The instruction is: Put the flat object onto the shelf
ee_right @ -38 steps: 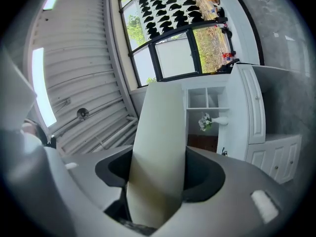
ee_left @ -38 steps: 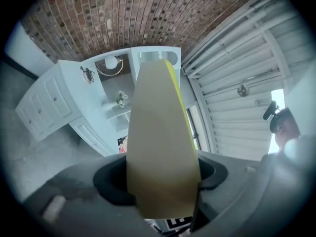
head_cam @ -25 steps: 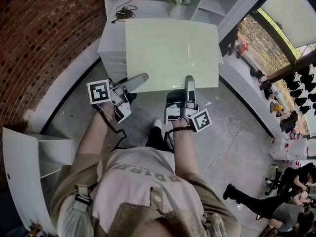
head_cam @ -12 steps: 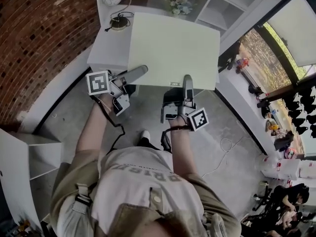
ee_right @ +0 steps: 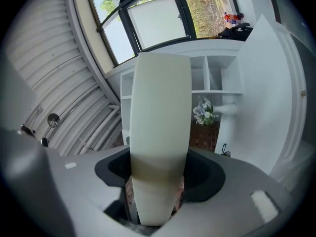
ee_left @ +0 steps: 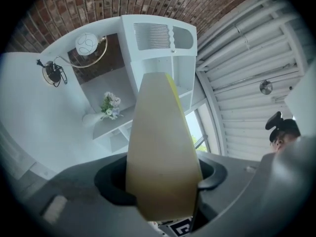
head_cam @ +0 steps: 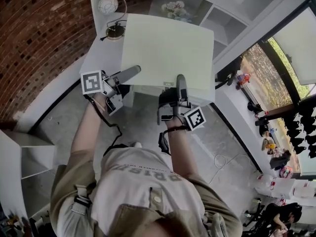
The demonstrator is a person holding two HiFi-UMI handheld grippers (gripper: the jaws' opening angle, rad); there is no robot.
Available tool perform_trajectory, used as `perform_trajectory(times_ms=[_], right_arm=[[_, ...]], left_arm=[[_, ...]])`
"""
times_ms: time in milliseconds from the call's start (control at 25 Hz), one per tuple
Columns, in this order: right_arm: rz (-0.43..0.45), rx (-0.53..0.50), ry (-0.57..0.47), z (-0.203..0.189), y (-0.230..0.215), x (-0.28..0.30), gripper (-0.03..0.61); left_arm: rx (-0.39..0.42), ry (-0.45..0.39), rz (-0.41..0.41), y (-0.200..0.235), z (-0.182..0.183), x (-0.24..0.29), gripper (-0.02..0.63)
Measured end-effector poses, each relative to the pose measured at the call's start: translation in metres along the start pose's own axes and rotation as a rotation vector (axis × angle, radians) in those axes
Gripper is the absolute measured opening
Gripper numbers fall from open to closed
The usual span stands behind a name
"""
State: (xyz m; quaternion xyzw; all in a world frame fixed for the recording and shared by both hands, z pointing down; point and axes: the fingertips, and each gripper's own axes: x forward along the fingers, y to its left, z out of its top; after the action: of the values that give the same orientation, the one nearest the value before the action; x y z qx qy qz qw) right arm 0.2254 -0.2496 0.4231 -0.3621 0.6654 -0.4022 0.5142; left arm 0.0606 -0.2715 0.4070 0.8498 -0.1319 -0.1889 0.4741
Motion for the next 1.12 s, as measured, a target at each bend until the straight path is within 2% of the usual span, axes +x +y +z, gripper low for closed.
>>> perform_trajectory(times_ms=[440, 800, 1120], right_arm=[[-0.011, 0.019, 0.031, 0.024, -0.019, 0.062, 0.282], [-0.006, -0.005, 0.006, 0.041, -0.029, 0.098, 0.282], [0.010, -0.018, -0.048, 0.057, -0.032, 0.149, 0.281]], left_arm=[[-0.011, -0.027, 0.029, 0.023, 0.047, 0.037, 0.310], [-0.005, 0.008, 0.000, 0.038, 0.081, 0.066, 0.310], [0.011, 0.064, -0.027, 0.049, 0.133, 0.101, 0.310]])
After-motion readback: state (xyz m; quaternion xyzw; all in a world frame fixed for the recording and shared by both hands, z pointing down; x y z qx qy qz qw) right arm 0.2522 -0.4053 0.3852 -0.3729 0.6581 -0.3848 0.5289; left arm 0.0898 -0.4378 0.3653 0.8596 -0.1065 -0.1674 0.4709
